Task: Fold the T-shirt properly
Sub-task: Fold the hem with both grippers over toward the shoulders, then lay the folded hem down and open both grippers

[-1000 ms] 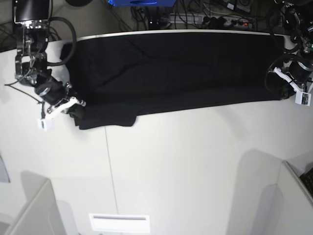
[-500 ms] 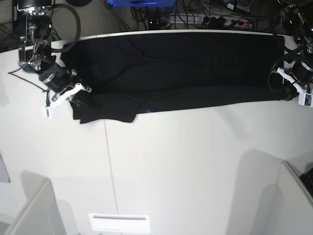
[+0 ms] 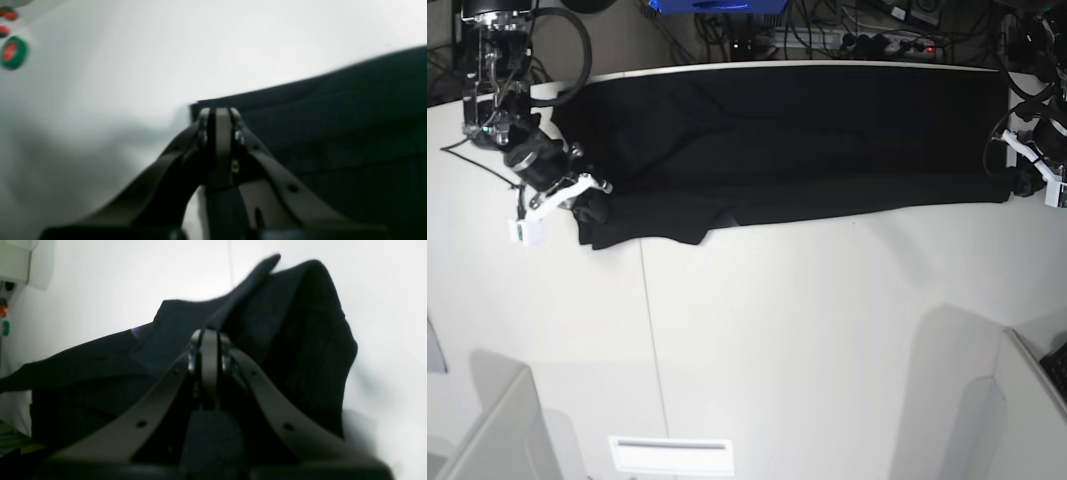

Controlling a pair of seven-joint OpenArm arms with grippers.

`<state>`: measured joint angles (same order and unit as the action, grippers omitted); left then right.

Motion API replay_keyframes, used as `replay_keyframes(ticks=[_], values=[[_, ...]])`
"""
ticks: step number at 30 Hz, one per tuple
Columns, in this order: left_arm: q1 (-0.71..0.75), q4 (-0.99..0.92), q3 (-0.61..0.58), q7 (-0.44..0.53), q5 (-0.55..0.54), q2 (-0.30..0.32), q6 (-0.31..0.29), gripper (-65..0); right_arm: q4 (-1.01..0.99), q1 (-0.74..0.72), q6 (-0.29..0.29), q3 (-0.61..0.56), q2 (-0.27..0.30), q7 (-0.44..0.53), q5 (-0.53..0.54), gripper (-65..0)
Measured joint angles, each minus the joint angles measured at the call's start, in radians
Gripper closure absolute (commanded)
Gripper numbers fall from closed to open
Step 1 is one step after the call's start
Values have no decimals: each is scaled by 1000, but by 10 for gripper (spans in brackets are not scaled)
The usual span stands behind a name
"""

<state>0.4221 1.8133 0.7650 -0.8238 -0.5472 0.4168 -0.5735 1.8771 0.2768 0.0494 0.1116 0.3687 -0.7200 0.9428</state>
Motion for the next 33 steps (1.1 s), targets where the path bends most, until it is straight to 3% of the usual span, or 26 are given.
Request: replay_keyframes(ticks=[3, 15, 20, 23, 27, 33], values=[[19, 27, 14, 0, 6, 0, -34, 0, 2, -5, 0, 0, 0, -9, 0, 0], [82, 45, 13, 3, 3, 0, -73, 0, 7, 1, 1, 0, -3, -65, -2, 0], [115, 45, 53, 3, -2, -6, -82, 0, 73, 34, 2, 64, -16, -65, 6, 0], [119, 45, 72, 1, 0, -6, -82, 0, 82, 49, 4, 109, -34, -136, -3, 0], [140, 66, 71, 3, 0, -6, -82, 0, 86, 51, 4, 123, -73, -173, -3, 0], [192, 117, 71, 7, -3, -5, -82, 0, 88, 78, 3, 121, -72, -181, -3, 0]])
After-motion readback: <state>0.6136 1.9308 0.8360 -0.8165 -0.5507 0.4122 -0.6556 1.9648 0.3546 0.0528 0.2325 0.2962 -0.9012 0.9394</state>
